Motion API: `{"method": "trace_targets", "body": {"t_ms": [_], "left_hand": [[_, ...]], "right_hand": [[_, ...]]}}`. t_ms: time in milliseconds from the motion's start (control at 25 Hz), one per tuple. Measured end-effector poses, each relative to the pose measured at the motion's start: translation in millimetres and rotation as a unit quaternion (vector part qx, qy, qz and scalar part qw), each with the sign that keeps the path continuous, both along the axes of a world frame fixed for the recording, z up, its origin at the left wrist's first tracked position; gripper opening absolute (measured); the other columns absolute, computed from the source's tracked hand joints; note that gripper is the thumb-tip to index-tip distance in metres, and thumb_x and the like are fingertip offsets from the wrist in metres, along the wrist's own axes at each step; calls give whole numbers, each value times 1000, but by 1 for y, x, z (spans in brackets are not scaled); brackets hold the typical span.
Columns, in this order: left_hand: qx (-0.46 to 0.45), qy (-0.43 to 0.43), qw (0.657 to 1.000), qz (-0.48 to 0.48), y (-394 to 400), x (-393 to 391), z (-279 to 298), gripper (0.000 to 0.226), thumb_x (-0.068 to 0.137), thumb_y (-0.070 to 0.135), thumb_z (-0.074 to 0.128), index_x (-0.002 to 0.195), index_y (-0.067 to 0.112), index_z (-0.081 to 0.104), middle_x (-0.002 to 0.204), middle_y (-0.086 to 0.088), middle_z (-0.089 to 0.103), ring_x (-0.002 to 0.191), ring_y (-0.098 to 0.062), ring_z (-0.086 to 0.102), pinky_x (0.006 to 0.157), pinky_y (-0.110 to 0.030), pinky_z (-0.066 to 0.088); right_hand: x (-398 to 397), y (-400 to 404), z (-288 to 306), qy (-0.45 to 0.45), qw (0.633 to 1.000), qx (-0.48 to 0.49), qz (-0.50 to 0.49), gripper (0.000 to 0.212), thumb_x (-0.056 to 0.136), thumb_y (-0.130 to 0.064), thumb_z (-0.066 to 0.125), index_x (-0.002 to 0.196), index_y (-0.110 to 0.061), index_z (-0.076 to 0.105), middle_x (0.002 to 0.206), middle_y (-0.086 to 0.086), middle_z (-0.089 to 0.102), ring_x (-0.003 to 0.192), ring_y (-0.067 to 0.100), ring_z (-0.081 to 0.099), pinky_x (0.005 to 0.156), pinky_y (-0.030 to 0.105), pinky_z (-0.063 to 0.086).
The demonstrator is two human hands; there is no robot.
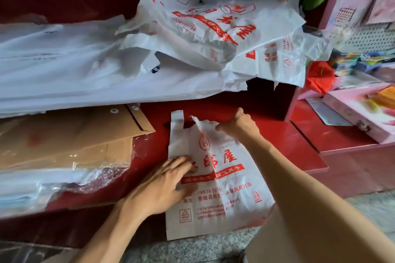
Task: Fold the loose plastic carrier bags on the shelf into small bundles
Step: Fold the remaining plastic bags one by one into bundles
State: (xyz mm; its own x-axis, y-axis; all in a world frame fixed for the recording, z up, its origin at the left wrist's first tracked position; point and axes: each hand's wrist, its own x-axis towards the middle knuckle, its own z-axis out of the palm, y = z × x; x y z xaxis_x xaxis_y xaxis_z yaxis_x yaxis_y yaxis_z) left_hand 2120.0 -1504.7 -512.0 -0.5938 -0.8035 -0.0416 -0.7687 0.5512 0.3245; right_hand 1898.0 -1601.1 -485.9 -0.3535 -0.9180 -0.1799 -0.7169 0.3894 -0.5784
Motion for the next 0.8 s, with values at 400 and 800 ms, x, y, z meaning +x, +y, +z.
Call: {"method": "trace_targets", "body": {"t_ms": [400, 800], "left_hand": [[-10, 39, 999, 35, 1, 10, -6, 44, 98, 46, 45, 138, 27, 43, 152, 16, 29, 140, 2, 22, 117, -18, 14], [-4, 53, 997, 51, 3, 6, -2, 33, 101, 35, 47, 132, 26, 46, 157, 13, 22, 144, 0, 16, 110, -15, 2]], "right_hand": [[-12, -17, 2, -152, 981, -62, -107, 36, 90, -22, 53, 116, 2, 59, 100, 18, 64, 97, 37, 64, 86, 41, 50], [-34, -11, 9, -613, 784, -67, -66, 4, 94, -15, 55, 94, -11, 57, 82, 8, 61, 62, 20, 63, 59, 27, 54]]}}
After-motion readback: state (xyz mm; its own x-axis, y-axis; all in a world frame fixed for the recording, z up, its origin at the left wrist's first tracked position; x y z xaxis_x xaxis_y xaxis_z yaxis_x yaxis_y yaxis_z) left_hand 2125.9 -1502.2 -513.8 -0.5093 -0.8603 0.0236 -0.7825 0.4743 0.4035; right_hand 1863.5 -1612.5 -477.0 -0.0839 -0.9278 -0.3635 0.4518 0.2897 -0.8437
